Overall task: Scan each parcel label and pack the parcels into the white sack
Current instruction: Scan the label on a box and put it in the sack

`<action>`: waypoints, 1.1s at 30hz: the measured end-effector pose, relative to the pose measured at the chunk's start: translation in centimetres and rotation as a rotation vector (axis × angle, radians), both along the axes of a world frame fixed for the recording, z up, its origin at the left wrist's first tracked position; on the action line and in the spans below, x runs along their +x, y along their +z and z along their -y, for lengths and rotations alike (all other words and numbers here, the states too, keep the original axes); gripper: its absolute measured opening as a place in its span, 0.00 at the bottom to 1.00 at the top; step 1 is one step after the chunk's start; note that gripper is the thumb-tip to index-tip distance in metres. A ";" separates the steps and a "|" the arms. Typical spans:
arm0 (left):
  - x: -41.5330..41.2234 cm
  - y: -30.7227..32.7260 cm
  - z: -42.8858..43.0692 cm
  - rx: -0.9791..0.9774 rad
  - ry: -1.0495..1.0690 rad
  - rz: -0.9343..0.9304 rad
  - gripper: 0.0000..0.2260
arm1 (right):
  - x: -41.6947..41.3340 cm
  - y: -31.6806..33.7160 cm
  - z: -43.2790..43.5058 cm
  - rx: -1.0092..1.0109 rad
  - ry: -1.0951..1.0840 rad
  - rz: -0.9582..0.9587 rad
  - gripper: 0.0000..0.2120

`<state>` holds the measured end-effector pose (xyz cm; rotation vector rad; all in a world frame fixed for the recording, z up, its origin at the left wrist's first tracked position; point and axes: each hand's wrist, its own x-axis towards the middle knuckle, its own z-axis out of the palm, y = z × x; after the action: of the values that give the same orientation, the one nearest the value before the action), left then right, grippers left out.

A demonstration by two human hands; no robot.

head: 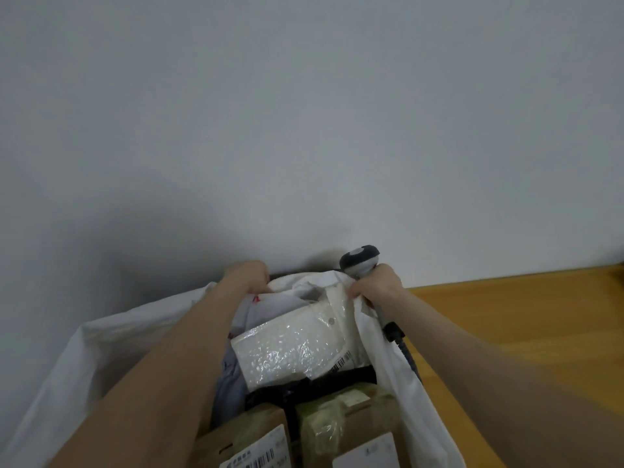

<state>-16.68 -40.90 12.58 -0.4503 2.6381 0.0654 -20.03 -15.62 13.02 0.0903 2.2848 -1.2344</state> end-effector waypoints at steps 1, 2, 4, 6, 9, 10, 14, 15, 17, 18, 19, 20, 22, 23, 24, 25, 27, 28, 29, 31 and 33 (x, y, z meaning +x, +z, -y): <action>-0.2 0.9 0.2 0.022 0.027 -0.109 0.09 | -0.1 0.2 0.1 0.022 -0.011 -0.028 0.10; -0.4 2.1 0.5 0.051 0.071 -0.251 0.08 | -0.3 0.4 0.2 0.030 -0.027 -0.059 0.10; -1.0 5.2 0.9 0.086 0.143 -0.507 0.08 | -0.6 1.3 0.3 0.013 -0.077 -0.121 0.10; -0.8 7.7 1.0 0.118 0.094 -0.517 0.09 | -0.8 2.2 0.4 -0.021 -0.116 -0.174 0.10; 1.5 8.0 1.5 0.436 0.168 -0.407 0.15 | -0.7 3.2 0.2 -0.058 -0.136 -0.218 0.08; 2.6 7.5 2.2 0.453 0.238 -0.377 0.19 | -0.6 3.3 0.1 -0.049 -0.129 -0.227 0.08; 7.3 4.8 6.2 0.261 0.432 -0.123 0.26 | -0.3 3.6 0.2 -0.013 -0.101 -0.238 0.09; 8.2 4.3 6.9 0.257 0.427 -0.050 0.28 | -0.2 3.6 0.4 -0.002 -0.095 -0.239 0.09; 9.3 3.2 7.4 0.381 0.504 -0.006 0.30 | 0.2 3.6 0.9 0.009 -0.077 -0.244 0.10; 9.8 2.8 7.2 0.403 0.483 0.018 0.27 | 0.4 3.6 1.2 0.012 -0.068 -0.247 0.10; 10.1 2.7 6.9 0.398 0.431 0.048 0.22 | 0.6 3.7 1.4 0.013 -0.060 -0.251 0.10; 10.1 3.1 6.8 0.367 0.362 0.060 0.16 | 0.8 3.7 1.7 0.012 -0.056 -0.254 0.10; 9.4 4.8 6.8 0.358 0.301 -0.116 0.10 | 1.0 3.6 1.9 0.013 -0.055 -0.260 0.09; 9.2 5.9 7.1 0.363 0.330 -0.302 0.08 | 1.1 3.7 1.8 0.012 -0.057 -0.263 0.08; 9.0 7.1 7.6 0.336 0.383 -0.514 0.07 | 1.1 3.7 1.8 0.009 -0.062 -0.266 0.09; 8.9 8.3 8.1 0.278 0.430 -0.696 0.07 | 1.1 3.8 1.7 0.007 -0.066 -0.269 0.09; 9.4 9.5 8.4 0.259 0.448 -0.827 0.08 | 1.1 4.0 1.5 0.010 -0.070 -0.269 0.10; 9.7 9.5 8.3 0.313 0.444 -0.821 0.09 | 1.2 4.2 1.4 0.012 -0.067 -0.266 0.10; 10.1 9.2 8.1 0.369 0.461 -0.792 0.11 | 1.2 4.2 1.3 0.012 -0.057 -0.260 0.10; 11.5 8.4 8.6 0.350 0.536 -0.676 0.17 | 1.4 4.2 0.9 0.004 -0.024 -0.253 0.10; 13.7 7.7 10.1 0.206 0.579 -0.468 0.23 | 1.8 4.2 0.3 -0.016 0.012 -0.253 0.11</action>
<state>-2.97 -50.99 20.32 -1.2348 2.7958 0.6924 -18.27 -15.88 17.24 -0.0908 2.4849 -1.3221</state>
